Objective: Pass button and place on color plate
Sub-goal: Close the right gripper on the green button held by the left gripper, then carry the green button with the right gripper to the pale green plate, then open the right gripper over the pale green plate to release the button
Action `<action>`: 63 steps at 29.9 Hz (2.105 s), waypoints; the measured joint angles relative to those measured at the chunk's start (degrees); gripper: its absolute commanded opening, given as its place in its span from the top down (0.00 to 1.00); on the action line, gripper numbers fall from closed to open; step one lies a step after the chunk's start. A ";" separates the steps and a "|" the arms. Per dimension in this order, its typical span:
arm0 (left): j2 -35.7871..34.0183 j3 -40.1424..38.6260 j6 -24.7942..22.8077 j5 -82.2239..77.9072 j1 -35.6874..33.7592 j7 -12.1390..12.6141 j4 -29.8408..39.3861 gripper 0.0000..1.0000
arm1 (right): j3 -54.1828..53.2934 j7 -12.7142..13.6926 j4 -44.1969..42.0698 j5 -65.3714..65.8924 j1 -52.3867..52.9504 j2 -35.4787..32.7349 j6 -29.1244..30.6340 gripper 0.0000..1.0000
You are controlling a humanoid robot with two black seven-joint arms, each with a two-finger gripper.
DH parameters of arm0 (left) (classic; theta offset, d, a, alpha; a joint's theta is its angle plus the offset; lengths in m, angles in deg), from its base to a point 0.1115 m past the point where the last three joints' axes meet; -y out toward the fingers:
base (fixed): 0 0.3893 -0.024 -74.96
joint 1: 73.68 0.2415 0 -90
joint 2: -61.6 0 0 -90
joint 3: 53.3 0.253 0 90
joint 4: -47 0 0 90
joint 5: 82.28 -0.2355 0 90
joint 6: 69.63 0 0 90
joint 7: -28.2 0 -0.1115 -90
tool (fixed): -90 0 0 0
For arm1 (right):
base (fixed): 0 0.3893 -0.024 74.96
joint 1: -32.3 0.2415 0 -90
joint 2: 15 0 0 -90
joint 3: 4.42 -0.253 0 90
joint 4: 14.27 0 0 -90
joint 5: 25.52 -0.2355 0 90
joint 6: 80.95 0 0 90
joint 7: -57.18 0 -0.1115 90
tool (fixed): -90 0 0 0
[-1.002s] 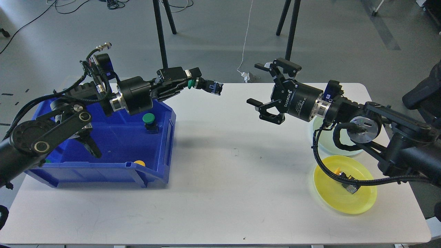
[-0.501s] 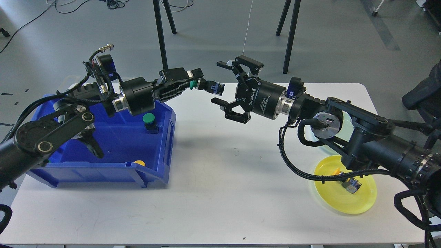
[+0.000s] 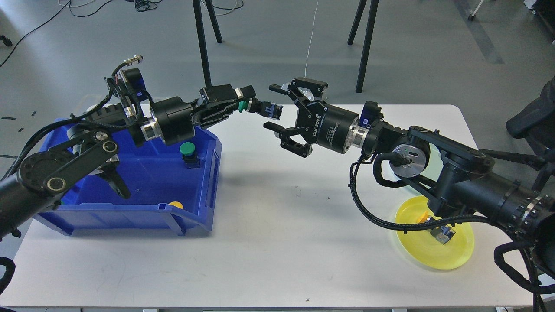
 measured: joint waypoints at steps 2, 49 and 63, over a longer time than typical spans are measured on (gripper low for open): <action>-0.01 0.00 -0.04 0.00 0.00 0.00 0.00 0.98 | 0.00 -0.14 -0.10 -0.04 0.00 0.00 0.00 0.98; 0.10 -0.87 -0.20 1.74 0.09 0.00 -0.62 0.18 | -40.73 3.07 6.98 -8.03 -36.01 -11.66 -43.13 0.59; -1.38 -0.87 -0.20 12.35 0.18 0.00 -0.51 0.17 | -39.21 5.27 6.50 -8.14 -35.05 -11.40 -45.13 0.04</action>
